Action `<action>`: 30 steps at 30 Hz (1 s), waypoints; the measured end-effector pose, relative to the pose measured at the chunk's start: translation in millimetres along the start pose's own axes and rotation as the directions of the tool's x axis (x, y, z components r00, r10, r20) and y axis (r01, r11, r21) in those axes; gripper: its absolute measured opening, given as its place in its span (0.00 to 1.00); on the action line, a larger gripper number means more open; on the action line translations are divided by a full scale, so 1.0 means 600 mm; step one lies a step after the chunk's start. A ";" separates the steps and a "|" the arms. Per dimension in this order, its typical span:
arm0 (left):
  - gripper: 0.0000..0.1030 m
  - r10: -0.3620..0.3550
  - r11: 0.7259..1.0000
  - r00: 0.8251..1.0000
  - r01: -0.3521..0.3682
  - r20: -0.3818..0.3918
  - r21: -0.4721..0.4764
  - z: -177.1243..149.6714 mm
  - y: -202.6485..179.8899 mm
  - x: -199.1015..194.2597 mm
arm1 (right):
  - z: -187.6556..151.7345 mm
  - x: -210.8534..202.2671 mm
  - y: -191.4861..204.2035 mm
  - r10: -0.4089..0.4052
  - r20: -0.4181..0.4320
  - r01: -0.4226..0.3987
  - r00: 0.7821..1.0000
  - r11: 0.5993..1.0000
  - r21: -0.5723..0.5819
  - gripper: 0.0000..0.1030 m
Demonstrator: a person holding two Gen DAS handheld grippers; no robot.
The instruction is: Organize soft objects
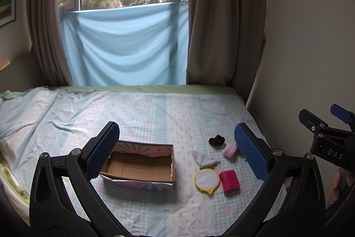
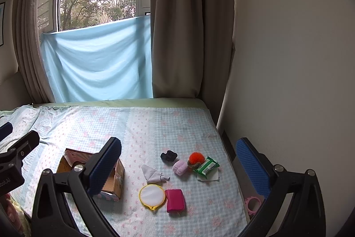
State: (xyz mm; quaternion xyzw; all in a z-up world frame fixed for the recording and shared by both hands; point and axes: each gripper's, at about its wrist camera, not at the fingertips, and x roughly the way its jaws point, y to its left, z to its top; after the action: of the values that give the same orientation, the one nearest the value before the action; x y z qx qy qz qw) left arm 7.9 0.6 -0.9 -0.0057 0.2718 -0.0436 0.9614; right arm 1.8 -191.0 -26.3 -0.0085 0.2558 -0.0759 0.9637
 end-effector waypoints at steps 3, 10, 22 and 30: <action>0.99 -0.002 1.000 1.000 0.002 0.001 -0.007 0.000 0.001 0.001 | -0.002 0.007 0.003 -0.008 -0.004 0.008 1.000 1.000 0.003 1.00; 0.99 -0.002 1.000 1.000 0.002 0.001 -0.004 0.001 0.002 0.001 | -0.002 0.010 0.010 -0.003 -0.006 0.003 1.000 1.000 -0.002 1.00; 0.99 0.001 1.000 1.000 -0.001 0.001 -0.003 0.002 0.001 0.002 | -0.002 0.010 0.011 0.005 -0.006 -0.005 1.000 1.000 -0.005 1.00; 0.99 -0.002 1.000 1.000 0.002 0.001 -0.001 0.002 -0.005 0.007 | -0.001 0.011 0.010 0.005 -0.007 -0.005 1.000 1.000 -0.003 1.00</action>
State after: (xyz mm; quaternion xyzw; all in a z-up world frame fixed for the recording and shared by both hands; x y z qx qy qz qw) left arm 11.9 -2.9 -2.2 -0.0065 0.2714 -0.0446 0.9614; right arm 7.7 -185.8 -30.6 -0.0092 0.2594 -0.0732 0.9630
